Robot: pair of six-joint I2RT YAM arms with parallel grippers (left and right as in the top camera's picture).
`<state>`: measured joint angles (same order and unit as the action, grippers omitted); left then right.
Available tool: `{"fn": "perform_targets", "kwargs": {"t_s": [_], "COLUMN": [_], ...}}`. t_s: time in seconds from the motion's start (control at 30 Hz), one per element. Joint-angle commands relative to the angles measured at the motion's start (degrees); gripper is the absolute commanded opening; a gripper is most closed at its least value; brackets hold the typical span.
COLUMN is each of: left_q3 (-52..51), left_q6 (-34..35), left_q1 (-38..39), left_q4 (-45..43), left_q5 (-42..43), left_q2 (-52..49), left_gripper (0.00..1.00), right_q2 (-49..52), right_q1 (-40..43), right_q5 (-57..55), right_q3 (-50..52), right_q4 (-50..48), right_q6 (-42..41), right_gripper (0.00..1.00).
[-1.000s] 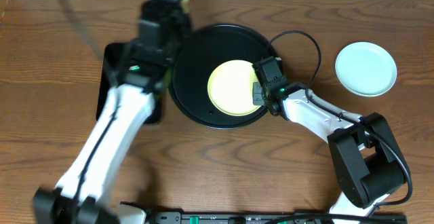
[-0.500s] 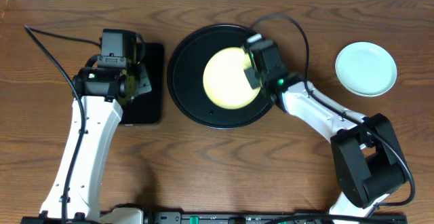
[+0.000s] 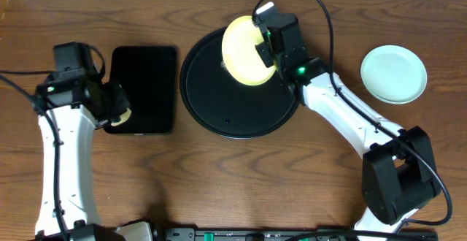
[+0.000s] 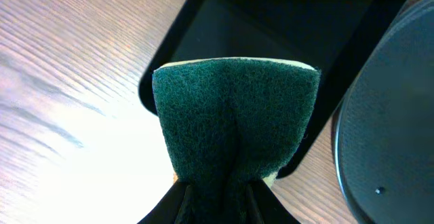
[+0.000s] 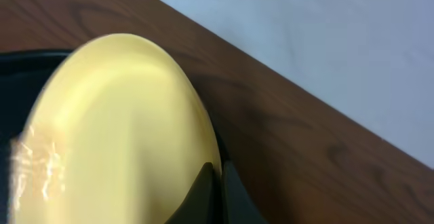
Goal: Clean dirty plates on tray and stack at the side
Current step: 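Tilt up the yellow plate with the right gripper and lift it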
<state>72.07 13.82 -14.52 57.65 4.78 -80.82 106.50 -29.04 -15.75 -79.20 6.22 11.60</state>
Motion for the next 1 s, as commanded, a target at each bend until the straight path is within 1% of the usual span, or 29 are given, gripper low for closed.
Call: {"fn": "perform_targets", "kwargs": {"t_s": [0.0, 0.1, 0.2, 0.37, 0.47, 0.57, 0.63, 0.73, 0.83, 0.97], "left_q3": [-2.1, -3.9, -5.1, -5.2, -5.2, -5.2, -5.2, -5.2, -5.2, -5.2], "left_q6": [-1.6, -2.0, -4.0, -4.2, -4.3, -4.4, -4.4, -4.4, -4.4, -4.3], "left_q1": [-1.6, -1.8, -1.8, -1.8, -1.8, -1.8, -1.8, -1.8, -1.8, -1.8], "left_q4": [-0.1, -0.5, -0.1, 0.8, 1.2, 1.3, 1.3, 1.7, 2.4, 2.8], "left_q5": [6.4, 7.5, 10.9, 12.6, 12.6, 12.6, 12.6, 12.6, 12.6, 12.6], "left_q2": [-0.5, -0.5, -0.5, -0.4, 0.3, 2.1, 3.8, 6.0, 7.7, 8.3], "left_gripper": [0.08, 0.08, 0.08, 0.08, 0.08, 0.08, 0.08, 0.07, 0.08, 0.08], "right_q2": [0.0, 0.0, 0.0, 1.5, 3.8, 7.0, 9.4, 12.5, 15.4, 18.0], "right_q1": [-3.1, -5.9, -9.2, -14.1, -16.5, -18.5, -20.0, -22.3, -24.6, -26.6], "right_q5": [-0.5, -0.5, -0.5, -1.9, -4.4, -4.4, -4.4, -4.4, -5.6, -5.5], "right_q3": [-1.8, -1.8, -1.8, -1.8, -1.8, -1.8, -1.8, -1.8, -1.8, -1.8], "right_q4": [-1.1, -2.7, -4.8, -10.3, -12.7, -16.7, -21.6, -29.7, -38.9, -48.8], "right_q6": [-2.4, -9.8, -13.7, -14.3, -14.3, -14.1, -11.0, -2.3, 10.2, 27.2], "right_gripper": [0.01, 0.01, 0.01, 0.01, 0.01, 0.01, 0.01, 0.01, 0.01, 0.01]}}
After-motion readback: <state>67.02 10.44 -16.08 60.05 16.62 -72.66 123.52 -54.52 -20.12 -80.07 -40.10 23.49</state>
